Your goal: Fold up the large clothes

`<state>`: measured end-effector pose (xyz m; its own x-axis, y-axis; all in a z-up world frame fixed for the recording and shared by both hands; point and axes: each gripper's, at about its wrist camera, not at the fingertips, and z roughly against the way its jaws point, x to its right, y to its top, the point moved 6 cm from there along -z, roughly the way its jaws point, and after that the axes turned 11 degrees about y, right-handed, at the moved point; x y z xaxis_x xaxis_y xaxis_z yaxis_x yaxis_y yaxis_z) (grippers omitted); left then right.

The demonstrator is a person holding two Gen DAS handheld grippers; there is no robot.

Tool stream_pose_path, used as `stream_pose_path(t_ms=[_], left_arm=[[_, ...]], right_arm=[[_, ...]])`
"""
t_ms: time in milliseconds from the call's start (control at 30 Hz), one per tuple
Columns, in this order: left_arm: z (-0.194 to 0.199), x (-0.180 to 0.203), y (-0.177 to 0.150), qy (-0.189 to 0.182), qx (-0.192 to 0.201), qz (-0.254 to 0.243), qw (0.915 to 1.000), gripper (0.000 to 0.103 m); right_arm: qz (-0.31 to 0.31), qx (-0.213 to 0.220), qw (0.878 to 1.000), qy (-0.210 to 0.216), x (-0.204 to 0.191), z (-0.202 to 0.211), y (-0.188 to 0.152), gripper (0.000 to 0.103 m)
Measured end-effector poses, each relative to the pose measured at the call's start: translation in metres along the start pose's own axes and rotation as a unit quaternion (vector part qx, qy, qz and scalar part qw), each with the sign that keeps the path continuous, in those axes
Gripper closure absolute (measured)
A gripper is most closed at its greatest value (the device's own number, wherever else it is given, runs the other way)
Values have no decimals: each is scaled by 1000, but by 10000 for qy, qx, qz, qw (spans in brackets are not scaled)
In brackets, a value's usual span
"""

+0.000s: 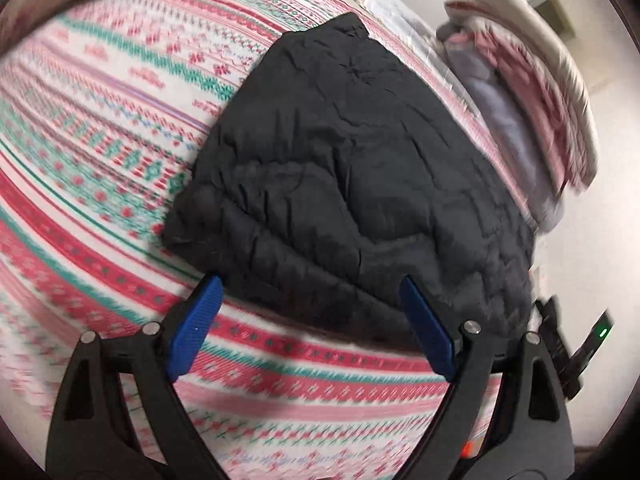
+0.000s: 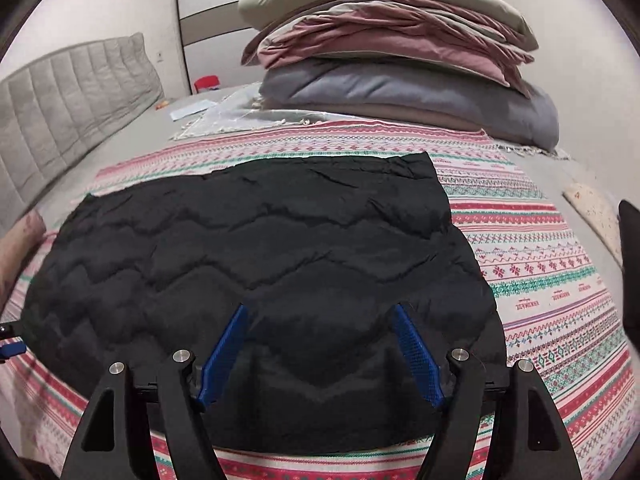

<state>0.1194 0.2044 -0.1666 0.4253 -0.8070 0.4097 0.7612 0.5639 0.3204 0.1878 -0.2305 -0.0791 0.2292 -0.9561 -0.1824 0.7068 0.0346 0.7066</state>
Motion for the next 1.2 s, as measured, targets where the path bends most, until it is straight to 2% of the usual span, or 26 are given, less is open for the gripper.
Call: stream_pose_path(t_ms=[133,233,433,500,533,567,667,767,867,967,1033,1133,1200], left_arm=[[-20,-1,-1,-292,198,337,9988,13],[-24,2,5,-449,525,508,9963,13],[-37,8,30,-976,950,1137,9841,13],[-41,11,39,-1028,1088,1342,9796,21],[-41,11,42,-1076,1116,1412,9778,32],[-43,11,45,-1156,1139,1520,9750,48],[-45,11,50,-1463,1082,1908,9646,74],[-22,17,57,-1458,1231,1834,9643,83],[15,23,64,-1328,1662,1528,9651,84],[53,25,70,-1030,2190,1123,9637,84],[75,21,72,-932,2398,963,9615,84],[101,15,71,-822,2657,838,9569,84],[116,13,71,-838,2807,805,9527,84]], right_arm=[[-105,-20,9999,-3,2,-7,0,27],[-296,-73,9995,57,6,-12,-2,27],[-485,-144,9987,74,9,-21,-3,27],[-524,-127,9985,122,8,-24,-2,27],[-529,-99,9984,147,6,-25,-1,27],[-516,-57,9985,173,2,-27,0,27],[-395,48,9989,250,-13,-30,3,27],[-276,150,9989,338,-28,-32,8,27],[-240,270,9978,562,-49,-32,14,29],[-181,328,9944,986,-78,-34,20,43],[-120,283,9910,1302,-98,-39,21,59],[4,21,9812,1928,-139,-53,18,74],[105,-182,9737,2267,-166,-64,12,80]])
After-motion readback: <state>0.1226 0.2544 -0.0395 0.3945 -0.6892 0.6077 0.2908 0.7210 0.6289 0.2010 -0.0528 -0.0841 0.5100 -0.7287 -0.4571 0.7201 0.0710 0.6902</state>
